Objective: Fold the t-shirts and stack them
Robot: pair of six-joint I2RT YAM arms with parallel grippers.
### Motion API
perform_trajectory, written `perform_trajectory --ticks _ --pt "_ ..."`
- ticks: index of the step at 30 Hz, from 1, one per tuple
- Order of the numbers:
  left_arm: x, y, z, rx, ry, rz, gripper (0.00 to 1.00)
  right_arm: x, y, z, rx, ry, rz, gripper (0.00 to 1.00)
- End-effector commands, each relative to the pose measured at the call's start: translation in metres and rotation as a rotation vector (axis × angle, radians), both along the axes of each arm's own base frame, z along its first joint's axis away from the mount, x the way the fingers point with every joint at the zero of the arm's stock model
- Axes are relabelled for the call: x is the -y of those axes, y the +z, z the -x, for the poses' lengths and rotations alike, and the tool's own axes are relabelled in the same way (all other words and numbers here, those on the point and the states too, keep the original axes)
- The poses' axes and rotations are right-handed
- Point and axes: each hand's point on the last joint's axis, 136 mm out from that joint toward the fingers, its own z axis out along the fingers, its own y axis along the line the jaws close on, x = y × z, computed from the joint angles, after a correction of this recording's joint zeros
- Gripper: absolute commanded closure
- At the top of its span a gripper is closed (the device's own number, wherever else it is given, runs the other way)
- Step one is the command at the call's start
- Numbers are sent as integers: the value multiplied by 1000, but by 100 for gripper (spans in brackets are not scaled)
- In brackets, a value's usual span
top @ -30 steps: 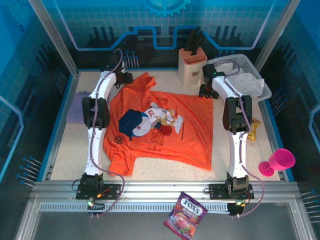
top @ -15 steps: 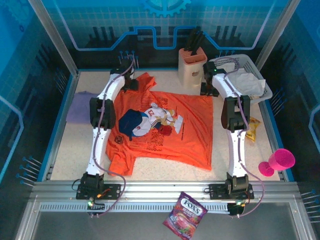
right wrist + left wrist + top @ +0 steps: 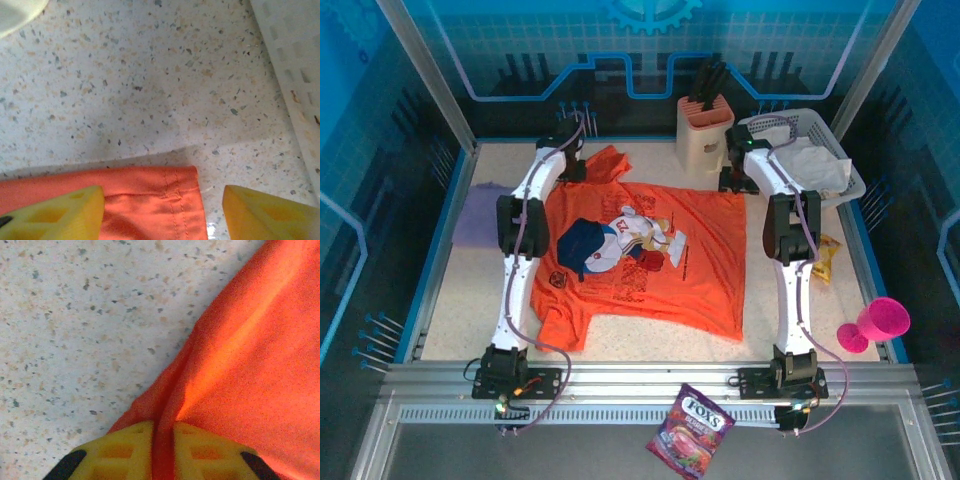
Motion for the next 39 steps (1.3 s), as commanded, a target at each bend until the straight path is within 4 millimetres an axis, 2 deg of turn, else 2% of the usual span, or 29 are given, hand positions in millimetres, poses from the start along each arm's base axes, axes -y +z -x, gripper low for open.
perform_trajectory --ticks 1,4,7,11,13,15,16,18,25,26,29,33,37,39 --pt "-16 13 6 -7 32 -24 90 3 22 5 29 31 75 27" --pt "-20 12 8 -12 46 -16 97 -2 51 -3 133 62 92 23" --pt "-25 10 12 -23 60 -14 100 -12 62 -4 163 94 63 21" --pt "-31 12 15 -25 81 -13 100 -32 49 3 96 97 -59 21" --pt "-36 13 16 -26 92 -13 100 -41 38 7 48 98 -93 26" --pt "-41 13 19 -35 99 -14 100 -41 33 8 30 95 -43 30" --pt "-43 14 20 -37 100 -15 100 -40 19 10 4 89 -34 31" --pt "-47 15 22 -38 102 -23 100 -38 9 10 -8 70 -33 35" --pt "-46 14 22 -29 106 6 100 -28 -2 1 -16 58 -18 39" --pt "-46 13 22 -29 109 12 97 -27 -4 -1 -18 60 -16 39" --pt "-44 14 21 -26 112 23 76 -26 -8 -7 -19 60 -30 38" --pt "-43 13 20 -21 114 34 61 -25 -16 -12 -35 54 -51 38" --pt "-41 10 16 -21 111 46 57 -23 -22 -14 -46 44 -70 38" --pt "-39 9 15 -22 109 52 58 -23 -26 -13 -61 41 -82 42"
